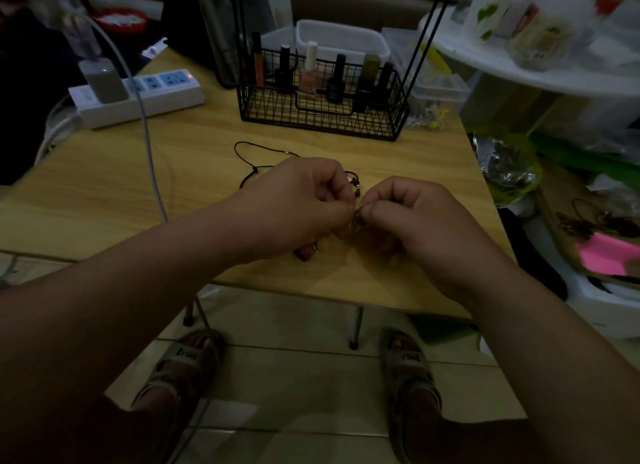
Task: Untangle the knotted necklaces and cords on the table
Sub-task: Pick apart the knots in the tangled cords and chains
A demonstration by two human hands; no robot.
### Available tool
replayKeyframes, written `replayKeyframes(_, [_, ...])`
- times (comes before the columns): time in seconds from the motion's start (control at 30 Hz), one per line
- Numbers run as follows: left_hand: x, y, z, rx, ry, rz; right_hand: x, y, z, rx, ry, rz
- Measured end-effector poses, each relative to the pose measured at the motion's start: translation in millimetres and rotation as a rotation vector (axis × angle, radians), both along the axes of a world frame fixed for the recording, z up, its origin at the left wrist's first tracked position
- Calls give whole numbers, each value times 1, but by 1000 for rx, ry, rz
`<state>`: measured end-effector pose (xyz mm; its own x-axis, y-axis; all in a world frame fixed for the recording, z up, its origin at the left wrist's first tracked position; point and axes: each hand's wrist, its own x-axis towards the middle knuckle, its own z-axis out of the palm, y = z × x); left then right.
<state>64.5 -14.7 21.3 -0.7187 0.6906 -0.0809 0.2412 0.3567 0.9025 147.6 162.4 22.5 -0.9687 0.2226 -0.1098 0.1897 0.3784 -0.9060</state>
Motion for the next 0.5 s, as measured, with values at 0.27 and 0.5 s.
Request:
replayKeyframes(0.27, [3, 1, 1, -38, -24, -22, 1, 8, 1, -53, 10, -23])
replayKeyframes(0.5, [3, 3, 0, -74, 26, -18, 2, 9, 1, 53, 31, 7])
